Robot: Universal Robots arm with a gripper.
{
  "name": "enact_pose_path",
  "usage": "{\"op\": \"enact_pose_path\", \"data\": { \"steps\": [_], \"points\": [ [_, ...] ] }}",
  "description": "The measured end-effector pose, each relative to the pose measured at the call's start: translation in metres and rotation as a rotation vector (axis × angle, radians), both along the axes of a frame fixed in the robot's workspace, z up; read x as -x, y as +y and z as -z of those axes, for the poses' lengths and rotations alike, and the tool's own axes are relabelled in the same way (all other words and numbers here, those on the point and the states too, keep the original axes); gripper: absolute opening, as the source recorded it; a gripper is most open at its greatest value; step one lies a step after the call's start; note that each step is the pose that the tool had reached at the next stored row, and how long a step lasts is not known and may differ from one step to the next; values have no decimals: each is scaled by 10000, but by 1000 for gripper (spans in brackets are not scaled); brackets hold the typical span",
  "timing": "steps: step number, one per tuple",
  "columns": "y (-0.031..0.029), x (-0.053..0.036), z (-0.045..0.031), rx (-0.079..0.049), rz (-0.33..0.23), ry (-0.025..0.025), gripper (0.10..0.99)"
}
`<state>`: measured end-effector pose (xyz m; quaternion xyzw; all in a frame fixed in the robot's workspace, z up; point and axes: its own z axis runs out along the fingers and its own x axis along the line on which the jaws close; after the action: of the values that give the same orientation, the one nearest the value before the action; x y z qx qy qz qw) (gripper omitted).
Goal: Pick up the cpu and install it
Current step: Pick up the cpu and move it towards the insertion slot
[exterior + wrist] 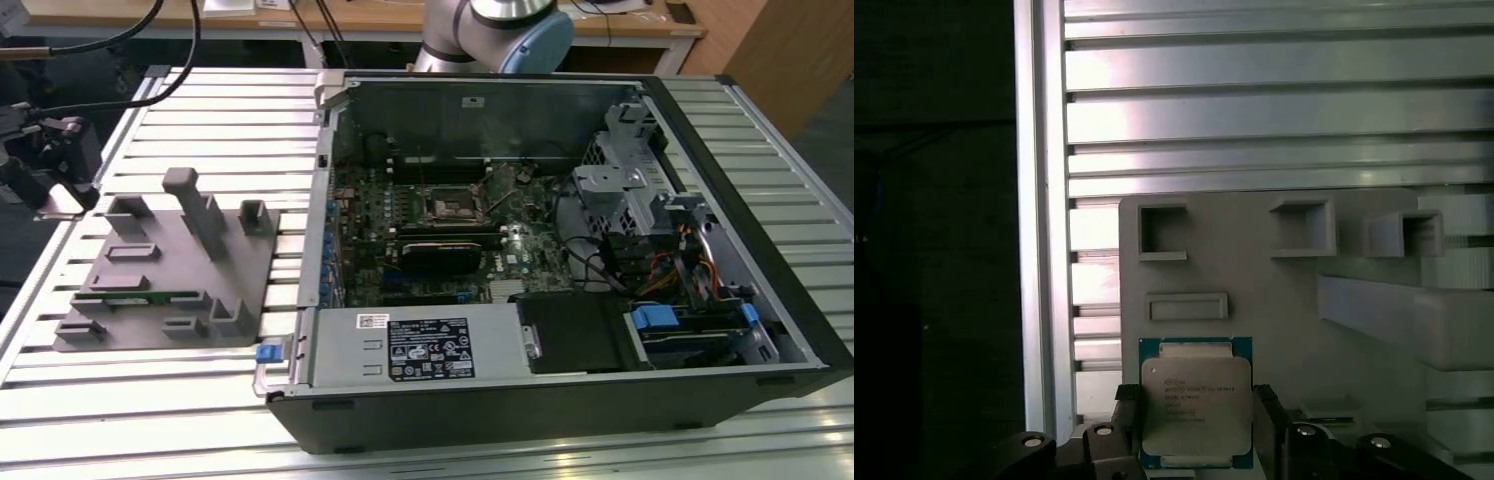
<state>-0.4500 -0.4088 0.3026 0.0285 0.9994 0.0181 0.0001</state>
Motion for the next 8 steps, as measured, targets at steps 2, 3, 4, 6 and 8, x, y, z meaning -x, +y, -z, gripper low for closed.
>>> {"op": "enact_pose_path", "data": {
  "steps": [2,3,4,6,8],
  "points": [
    [0,0,-25,0,0,0,533],
    [0,0,-38,1,0,0,533],
    [0,0,-50,0,0,0,533],
    [0,0,-76,0,0,0,533],
    [0,0,-103,0,0,0,533]
  ]
}}
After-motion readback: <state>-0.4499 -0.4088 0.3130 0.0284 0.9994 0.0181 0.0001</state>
